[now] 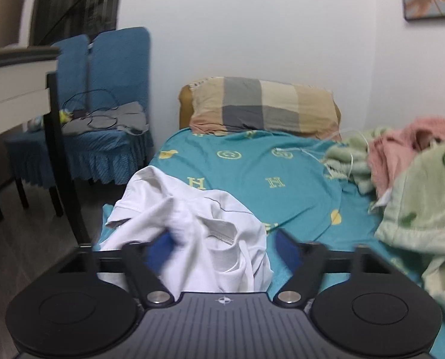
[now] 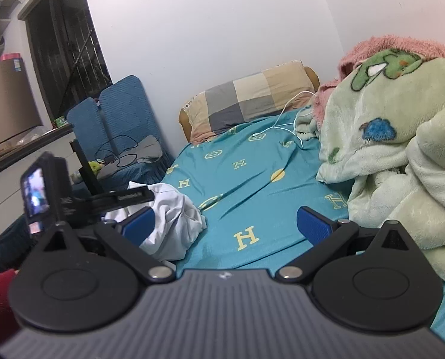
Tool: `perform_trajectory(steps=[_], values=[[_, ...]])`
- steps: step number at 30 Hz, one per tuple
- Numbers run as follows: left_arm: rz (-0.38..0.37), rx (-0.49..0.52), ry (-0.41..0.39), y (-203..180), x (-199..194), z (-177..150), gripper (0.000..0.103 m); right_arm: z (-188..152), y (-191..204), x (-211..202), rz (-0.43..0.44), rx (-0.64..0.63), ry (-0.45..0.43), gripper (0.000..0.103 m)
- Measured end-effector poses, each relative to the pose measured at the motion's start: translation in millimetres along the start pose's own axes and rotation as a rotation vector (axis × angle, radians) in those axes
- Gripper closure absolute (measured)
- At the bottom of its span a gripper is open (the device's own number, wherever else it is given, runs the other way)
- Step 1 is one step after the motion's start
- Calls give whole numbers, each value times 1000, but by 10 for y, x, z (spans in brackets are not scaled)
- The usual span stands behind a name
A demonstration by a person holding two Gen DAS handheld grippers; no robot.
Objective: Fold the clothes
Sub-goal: 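Close the left gripper on the white T-shirt while the right tool approaches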
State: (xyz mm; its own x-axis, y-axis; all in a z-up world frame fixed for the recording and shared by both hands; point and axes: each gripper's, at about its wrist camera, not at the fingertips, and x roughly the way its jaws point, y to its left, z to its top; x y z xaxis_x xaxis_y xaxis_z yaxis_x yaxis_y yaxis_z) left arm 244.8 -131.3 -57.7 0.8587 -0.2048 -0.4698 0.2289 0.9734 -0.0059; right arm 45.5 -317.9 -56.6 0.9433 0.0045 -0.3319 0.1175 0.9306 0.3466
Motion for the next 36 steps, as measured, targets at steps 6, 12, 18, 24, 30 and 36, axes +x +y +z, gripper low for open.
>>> perform_trajectory(steps=[6,12,18,24,30,36], values=[[-44,13,-30,7,-241,-12,97,-29,15,47,-3,-5,10,0],[-132,45,-91,57,-989,-105,98,-2,15,4,-12,-9,-11,0],[-319,131,-30,-80,-1705,-545,98,23,22,-108,-9,-24,-39,0],[-381,142,122,-82,-1758,-1101,98,2,65,-158,34,-39,-20,4],[-431,82,66,187,-1910,-1011,73,-85,160,-14,71,-21,79,33],[-366,-14,25,523,-1730,-704,50,-199,197,162,113,54,173,35]])
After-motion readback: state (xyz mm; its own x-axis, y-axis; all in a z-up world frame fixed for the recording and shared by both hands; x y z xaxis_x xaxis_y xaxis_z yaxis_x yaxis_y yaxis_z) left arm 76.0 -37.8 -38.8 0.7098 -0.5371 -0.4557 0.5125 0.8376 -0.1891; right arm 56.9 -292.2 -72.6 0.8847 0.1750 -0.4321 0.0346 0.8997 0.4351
